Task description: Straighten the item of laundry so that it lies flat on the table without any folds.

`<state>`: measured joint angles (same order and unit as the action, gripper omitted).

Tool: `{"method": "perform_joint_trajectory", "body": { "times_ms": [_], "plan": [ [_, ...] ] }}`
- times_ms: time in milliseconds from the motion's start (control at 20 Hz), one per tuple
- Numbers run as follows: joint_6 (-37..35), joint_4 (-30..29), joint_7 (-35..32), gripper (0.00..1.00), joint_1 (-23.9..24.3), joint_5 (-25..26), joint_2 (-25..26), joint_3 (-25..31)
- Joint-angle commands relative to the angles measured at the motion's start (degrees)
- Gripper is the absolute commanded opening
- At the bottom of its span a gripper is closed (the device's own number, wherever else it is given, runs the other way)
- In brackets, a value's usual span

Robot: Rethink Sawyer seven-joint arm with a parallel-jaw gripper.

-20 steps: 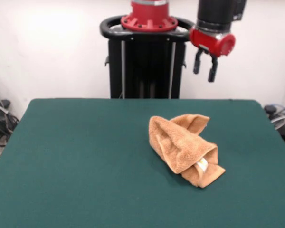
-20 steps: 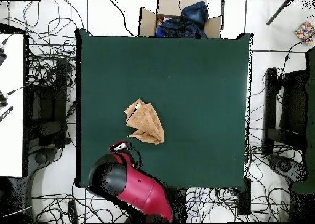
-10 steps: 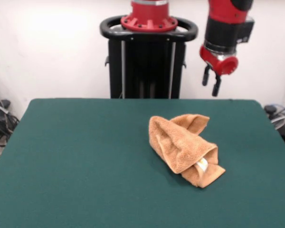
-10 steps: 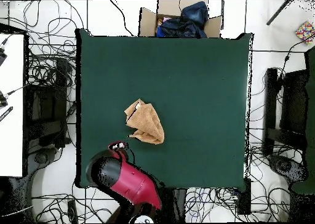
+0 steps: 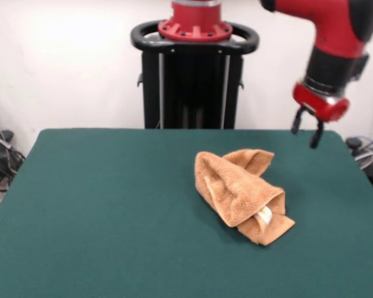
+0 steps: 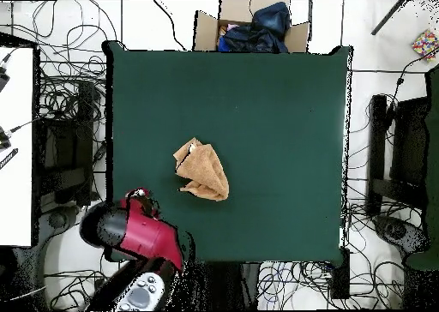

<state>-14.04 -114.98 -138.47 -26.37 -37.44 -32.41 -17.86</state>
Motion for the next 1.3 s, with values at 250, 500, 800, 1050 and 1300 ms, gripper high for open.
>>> {"method": "perform_joint_trajectory", "body": {
  "times_ms": [250,500,800,1050,1300],
  "plan": [
    [-7.28,22.87,-15.22,1.00,-8.27,-2.43,16.41,-7.99],
    [-10.24,26.07,-19.66,1.00,-9.84,-4.66,18.14,-6.86],
    [-6.25,18.52,-16.38,1.00,-4.24,-7.33,12.59,-0.64],
    [4.59,-0.45,-0.68,1.00,16.59,-1.40,0.18,8.03],
    [11.39,2.56,-0.03,1.00,17.32,10.53,1.27,3.81]
  ]
}}
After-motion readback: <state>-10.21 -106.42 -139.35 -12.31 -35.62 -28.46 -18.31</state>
